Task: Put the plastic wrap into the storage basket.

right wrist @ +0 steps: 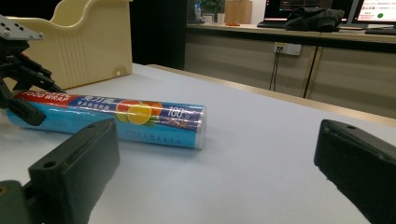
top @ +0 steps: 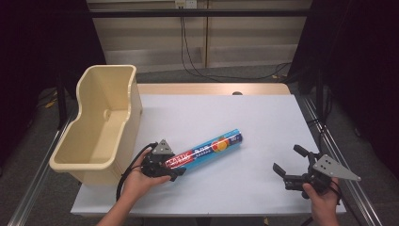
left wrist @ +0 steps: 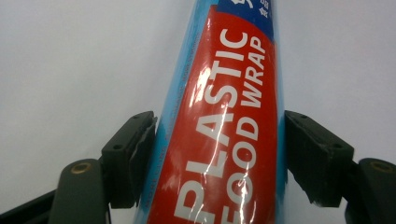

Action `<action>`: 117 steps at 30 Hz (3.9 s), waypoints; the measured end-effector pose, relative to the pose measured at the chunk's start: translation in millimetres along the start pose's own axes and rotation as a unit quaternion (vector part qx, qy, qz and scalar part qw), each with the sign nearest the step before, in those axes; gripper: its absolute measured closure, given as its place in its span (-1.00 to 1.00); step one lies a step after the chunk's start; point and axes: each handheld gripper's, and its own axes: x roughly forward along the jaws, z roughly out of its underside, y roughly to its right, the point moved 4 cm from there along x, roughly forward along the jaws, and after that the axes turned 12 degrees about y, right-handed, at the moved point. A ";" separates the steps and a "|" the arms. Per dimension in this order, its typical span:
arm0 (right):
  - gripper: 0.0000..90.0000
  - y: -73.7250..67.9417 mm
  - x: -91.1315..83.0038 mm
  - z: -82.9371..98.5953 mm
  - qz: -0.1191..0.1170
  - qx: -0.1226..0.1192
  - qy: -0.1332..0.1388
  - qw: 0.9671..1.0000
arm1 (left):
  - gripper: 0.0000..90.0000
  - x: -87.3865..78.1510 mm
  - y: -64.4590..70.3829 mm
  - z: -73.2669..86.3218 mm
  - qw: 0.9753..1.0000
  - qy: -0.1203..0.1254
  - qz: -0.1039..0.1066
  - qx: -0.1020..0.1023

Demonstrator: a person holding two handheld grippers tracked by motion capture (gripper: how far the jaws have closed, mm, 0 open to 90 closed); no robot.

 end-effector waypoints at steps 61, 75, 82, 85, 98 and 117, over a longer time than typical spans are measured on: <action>-1.00 0.5 1.5 -0.9 -0.005 -0.001 0.000 1.000 | -0.89 59.7 -15.0 -83.3 0.999 -0.026 0.010 -0.021; -1.00 1.7 0.5 -1.5 -0.004 0.001 0.002 1.000 | -0.88 81.3 -9.6 -88.4 0.997 -0.070 0.028 -0.010; -1.00 2.0 0.3 -1.7 -0.003 0.001 0.003 1.000 | -0.86 81.9 -9.0 -86.2 0.996 -0.081 0.028 -0.007; -1.00 1.8 0.3 -1.8 -0.002 0.000 0.003 1.000 | -0.86 82.8 -7.7 -84.6 0.996 -0.089 0.028 -0.002; -1.00 2.6 -0.2 -2.2 -0.002 0.000 0.004 1.000 | -0.80 92.4 -1.7 -76.2 0.991 -0.127 0.035 -0.001; -1.00 2.4 -0.2 -3.0 -0.002 -0.003 0.006 1.000 | -0.58 97.8 2.5 -73.7 0.987 -0.149 0.043 0.035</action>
